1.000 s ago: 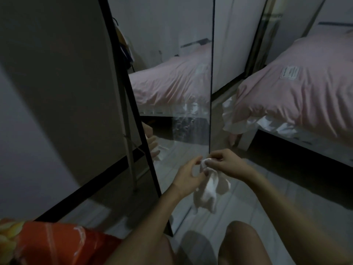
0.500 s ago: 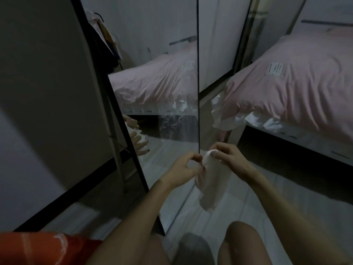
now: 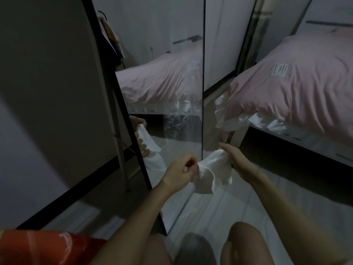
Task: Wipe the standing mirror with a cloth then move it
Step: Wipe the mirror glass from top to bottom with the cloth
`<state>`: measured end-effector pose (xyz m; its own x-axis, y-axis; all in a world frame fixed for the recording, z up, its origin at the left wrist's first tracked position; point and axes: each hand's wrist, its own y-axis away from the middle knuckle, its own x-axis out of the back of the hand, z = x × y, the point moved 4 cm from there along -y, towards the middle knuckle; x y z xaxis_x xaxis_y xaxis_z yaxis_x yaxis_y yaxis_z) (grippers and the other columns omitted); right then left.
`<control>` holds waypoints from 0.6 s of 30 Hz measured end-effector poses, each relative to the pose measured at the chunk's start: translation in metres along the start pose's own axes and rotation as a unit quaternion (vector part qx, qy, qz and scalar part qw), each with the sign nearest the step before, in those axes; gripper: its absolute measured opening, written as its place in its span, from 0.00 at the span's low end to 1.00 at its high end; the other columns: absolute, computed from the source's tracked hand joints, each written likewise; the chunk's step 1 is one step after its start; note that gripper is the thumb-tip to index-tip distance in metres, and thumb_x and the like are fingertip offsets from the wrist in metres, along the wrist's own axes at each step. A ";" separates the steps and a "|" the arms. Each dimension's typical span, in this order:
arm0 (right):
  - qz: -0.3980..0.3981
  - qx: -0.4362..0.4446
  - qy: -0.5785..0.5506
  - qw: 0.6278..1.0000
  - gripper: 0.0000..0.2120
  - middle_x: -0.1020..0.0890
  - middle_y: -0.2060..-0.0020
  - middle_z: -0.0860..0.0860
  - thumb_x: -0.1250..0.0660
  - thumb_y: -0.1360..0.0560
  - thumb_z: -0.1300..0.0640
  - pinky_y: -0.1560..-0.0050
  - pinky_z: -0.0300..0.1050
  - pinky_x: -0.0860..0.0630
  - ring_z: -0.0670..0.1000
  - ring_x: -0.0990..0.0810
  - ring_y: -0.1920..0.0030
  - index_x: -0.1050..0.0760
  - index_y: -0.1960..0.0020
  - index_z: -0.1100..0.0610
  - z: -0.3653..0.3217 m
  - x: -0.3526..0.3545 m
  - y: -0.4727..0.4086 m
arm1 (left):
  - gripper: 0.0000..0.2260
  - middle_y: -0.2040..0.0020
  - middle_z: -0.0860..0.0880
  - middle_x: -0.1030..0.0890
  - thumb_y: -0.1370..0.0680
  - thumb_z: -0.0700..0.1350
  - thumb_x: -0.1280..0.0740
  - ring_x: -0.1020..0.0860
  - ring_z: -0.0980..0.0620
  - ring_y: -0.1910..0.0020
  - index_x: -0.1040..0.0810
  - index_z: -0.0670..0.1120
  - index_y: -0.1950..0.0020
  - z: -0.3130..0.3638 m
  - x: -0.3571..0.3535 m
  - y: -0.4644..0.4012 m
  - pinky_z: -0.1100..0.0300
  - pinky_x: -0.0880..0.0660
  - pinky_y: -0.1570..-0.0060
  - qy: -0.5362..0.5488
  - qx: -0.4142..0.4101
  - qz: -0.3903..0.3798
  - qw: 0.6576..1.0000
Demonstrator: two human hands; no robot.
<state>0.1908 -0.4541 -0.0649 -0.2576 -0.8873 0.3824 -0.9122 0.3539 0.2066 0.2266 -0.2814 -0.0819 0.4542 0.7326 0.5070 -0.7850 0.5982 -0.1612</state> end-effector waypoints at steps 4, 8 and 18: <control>0.019 0.050 0.091 0.994 0.05 0.25 0.52 0.55 0.42 0.21 0.57 0.52 0.46 0.27 0.51 0.26 0.54 0.29 0.54 0.53 -0.014 -0.002 -0.003 | 0.06 0.60 0.52 0.24 0.23 0.42 0.37 0.24 0.52 0.57 0.21 0.45 0.56 -0.007 -0.003 0.005 0.55 0.26 0.52 0.049 0.039 -0.062 0.996; -0.022 0.131 0.082 0.988 0.06 0.25 0.59 0.50 0.41 0.21 0.57 0.58 0.40 0.29 0.48 0.25 0.59 0.28 0.56 0.53 -0.032 -0.005 0.007 | 0.12 0.47 0.53 0.25 0.22 0.45 0.35 0.25 0.54 0.47 0.24 0.47 0.39 -0.011 -0.004 0.005 0.67 0.27 0.50 0.083 0.085 -0.043 0.992; -0.159 0.155 -0.029 0.975 0.04 0.21 0.58 0.52 0.38 0.23 0.58 0.58 0.41 0.23 0.48 0.20 0.58 0.26 0.56 0.54 -0.060 -0.007 0.024 | 0.54 0.26 0.55 0.47 0.31 0.41 0.26 0.44 0.56 0.29 0.68 0.54 0.26 -0.016 -0.008 0.001 0.62 0.38 0.37 0.217 0.142 -0.042 0.965</control>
<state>0.1900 -0.4215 -0.0085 0.0450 -0.9558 0.2905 -0.9989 -0.0405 0.0218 0.2292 -0.2815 -0.1000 0.6063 0.7895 0.0954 -0.7937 0.5933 0.1347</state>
